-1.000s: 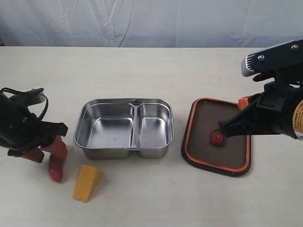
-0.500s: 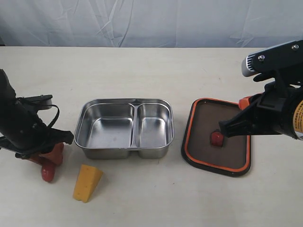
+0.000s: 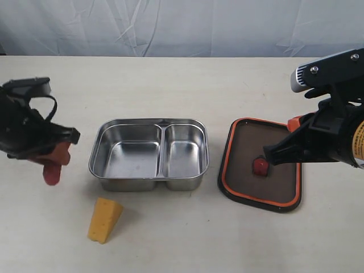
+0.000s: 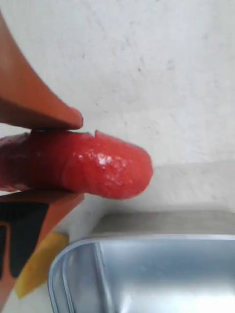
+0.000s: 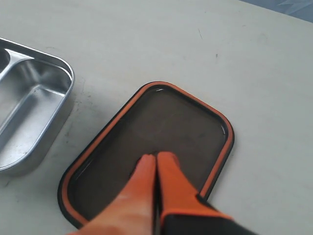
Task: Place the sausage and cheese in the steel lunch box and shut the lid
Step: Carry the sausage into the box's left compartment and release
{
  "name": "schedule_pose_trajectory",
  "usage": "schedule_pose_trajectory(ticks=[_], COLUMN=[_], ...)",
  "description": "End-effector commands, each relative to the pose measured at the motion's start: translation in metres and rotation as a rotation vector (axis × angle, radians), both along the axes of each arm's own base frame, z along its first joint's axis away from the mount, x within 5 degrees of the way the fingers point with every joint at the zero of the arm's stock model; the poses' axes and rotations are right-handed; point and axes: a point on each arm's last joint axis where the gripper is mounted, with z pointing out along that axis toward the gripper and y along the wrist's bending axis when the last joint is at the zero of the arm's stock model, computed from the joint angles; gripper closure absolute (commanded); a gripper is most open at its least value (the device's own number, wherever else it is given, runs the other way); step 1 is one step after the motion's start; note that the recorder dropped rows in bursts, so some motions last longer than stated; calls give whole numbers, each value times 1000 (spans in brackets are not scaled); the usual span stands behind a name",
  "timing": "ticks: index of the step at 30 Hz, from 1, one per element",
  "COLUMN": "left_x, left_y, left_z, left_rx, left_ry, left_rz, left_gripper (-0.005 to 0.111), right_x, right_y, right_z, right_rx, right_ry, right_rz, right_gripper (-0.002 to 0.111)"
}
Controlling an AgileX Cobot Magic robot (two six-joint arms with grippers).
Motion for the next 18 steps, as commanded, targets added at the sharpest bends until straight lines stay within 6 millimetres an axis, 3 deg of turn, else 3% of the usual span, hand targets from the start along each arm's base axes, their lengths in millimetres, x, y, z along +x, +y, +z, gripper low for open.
schedule_pose_trajectory(ticks=[1, 5, 9, 15, 18], left_x=[6, 10, 17, 31, 33], left_y=[-10, -39, -76, -88, -89], left_z=[43, 54, 49, 16, 5], left_rx=[-99, -136, -126, -98, -87], left_ry=[-145, -228, -311, -256, -222], left_rz=[6, -111, -221, -237, -239], left_gripper=[107, 107, 107, 106, 97], right_x=[0, 0, 0, 0, 0], right_y=[0, 0, 0, 0, 0], right_z=[2, 2, 2, 2, 2], right_rx=[2, 4, 4, 2, 2], right_ry=[-6, -6, -6, -6, -6], right_rz=[-2, 0, 0, -2, -2], right_gripper=[108, 108, 108, 108, 108])
